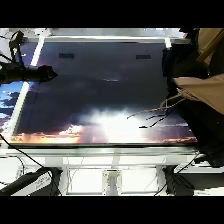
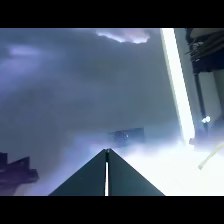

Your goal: Fold the clothes and pants, and hang the long-sleeved shirts on hangers.

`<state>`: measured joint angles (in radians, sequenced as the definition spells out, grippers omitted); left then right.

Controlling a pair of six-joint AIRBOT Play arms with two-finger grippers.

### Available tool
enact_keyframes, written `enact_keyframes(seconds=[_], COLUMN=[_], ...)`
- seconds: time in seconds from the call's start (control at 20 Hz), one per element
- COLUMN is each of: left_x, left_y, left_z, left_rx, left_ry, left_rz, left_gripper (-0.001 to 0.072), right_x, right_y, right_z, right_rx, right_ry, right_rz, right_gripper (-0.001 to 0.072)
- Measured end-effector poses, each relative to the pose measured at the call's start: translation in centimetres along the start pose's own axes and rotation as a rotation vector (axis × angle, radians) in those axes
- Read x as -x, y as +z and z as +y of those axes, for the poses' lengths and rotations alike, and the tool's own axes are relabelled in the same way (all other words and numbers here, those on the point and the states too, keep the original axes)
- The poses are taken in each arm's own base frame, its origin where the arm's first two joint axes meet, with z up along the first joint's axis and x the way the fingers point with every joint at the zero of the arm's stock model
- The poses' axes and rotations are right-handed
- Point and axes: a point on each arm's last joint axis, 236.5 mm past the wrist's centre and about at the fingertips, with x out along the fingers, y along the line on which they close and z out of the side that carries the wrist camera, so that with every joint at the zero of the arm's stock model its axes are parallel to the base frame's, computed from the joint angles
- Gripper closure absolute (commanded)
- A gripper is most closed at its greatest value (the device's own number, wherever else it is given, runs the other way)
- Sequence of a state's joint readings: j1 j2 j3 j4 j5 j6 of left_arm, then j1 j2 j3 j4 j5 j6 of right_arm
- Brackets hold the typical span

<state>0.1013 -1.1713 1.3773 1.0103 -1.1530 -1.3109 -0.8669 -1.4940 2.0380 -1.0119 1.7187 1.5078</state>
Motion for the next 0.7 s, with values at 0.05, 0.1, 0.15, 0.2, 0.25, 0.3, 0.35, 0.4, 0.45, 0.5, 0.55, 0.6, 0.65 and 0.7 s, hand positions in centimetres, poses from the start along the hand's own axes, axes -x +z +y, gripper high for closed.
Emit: enact_keyframes(seconds=[0.05,0.1,0.15,0.2,0.25,0.3,0.35,0.4,0.45,0.5,0.55,0.6,0.65,0.7], left_x=[0.0,0.0,0.0,0.0,0.0,0.0,0.0,0.0,0.0,0.0,0.0,0.0,0.0,-0.1], left_y=[0.0,0.0,0.0,0.0,-0.1,-0.1,-0.1,-0.1,-0.2,-0.2,-0.2,-0.3,-0.4,-0.4], left_z=[0.0,0.0,0.0,0.0,-0.1,-0.1,-0.1,-0.1,-0.1,-0.1,-0.1,-0.1,-0.1,-0.1], left_rx=[0.009,0.016,0.018,0.021,0.022,0.025,0.025,0.025,0.026,0.026,0.027,0.028,0.029,0.029], left_ry=[-0.001,-0.001,-0.001,-0.002,-0.002,-0.003,-0.003,-0.003,-0.003,-0.003,-0.004,-0.005,-0.005,-0.005], left_rz=[0.000,0.000,0.000,0.002,0.004,0.005,0.006,0.006,0.007,0.007,0.009,0.013,0.015,0.017], left_gripper=[0.0684,0.0684,0.0684,0.0684,0.0684,0.0684,0.0684,0.0684,0.0684,0.0684,0.0684,0.0684,0.0684,0.0683], right_x=[1.3,2.4,3.5,4.4,4.8,4.9,4.8,4.4,3.9,3.5,3.3,3.3,3.6,4.2], right_y=[-0.9,-1.7,-2.6,-3.6,-4.6,-5.6,-6.7,-7.7,-8.6,-9.4,-10.1,-10.4,-10.3,-10.0], right_z=[-2.1,-4.0,-5.7,-7.4,-9.0,-10.1,-10.9,-11.7,-12.2,-12.5,-12.8,-13.0,-12.7,-12.4], right_rx=[-0.044,-0.084,-0.122,-0.165,-0.206,-0.243,-0.276,-0.307,-0.331,-0.352,-0.377,-0.401,-0.413,-0.421], right_ry=[-0.026,-0.058,-0.087,-0.120,-0.147,-0.163,-0.166,-0.168,-0.166,-0.161,-0.166,-0.171,-0.172,-0.179], right_rz=[0.006,0.009,0.009,0.013,0.026,0.043,0.064,0.091,0.117,0.141,0.158,0.162,0.152,0.134], right_gripper=[0.0700,0.0701,0.0701,0.0700,0.0700,0.0699,0.0693,0.0618,0.0460,0.0331,0.0281,0.0281,0.0281,0.0281])
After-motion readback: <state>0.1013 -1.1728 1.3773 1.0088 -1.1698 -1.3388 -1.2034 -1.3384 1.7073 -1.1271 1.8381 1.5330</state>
